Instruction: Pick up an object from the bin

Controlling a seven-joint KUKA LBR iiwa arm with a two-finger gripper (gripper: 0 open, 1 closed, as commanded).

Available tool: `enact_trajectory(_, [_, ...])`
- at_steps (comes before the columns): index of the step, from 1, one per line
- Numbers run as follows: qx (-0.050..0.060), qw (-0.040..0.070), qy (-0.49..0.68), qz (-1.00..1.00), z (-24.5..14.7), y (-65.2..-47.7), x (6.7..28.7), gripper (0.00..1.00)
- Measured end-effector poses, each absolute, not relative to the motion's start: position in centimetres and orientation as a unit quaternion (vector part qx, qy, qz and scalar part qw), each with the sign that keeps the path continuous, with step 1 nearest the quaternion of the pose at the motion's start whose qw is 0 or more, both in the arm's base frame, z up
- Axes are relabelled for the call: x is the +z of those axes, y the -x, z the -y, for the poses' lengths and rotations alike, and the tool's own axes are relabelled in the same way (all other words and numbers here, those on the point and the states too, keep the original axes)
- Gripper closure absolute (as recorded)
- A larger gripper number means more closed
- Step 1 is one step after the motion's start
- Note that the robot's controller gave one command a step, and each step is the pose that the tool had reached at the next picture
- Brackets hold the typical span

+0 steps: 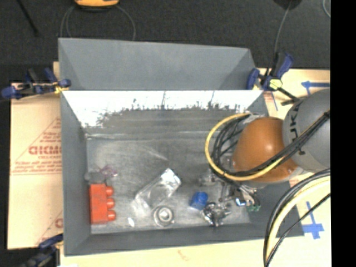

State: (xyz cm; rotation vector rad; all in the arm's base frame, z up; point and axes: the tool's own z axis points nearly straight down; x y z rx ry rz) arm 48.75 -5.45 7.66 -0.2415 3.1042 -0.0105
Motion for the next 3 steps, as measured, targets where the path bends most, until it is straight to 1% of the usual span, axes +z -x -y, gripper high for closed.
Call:
enact_trajectory(1, [-0.003, 0.011, 0.069, -0.998, 3.9, -48.5, 7.7, 0.0])
enact_trajectory(2, [-0.001, 0.007, 0.069, -0.998, 3.7, -48.4, 7.7, 1.0])
enact_trajectory(3, [-0.002, 0.005, 0.23, -0.973, 7.1, -51.6, 21.4, 1.0])
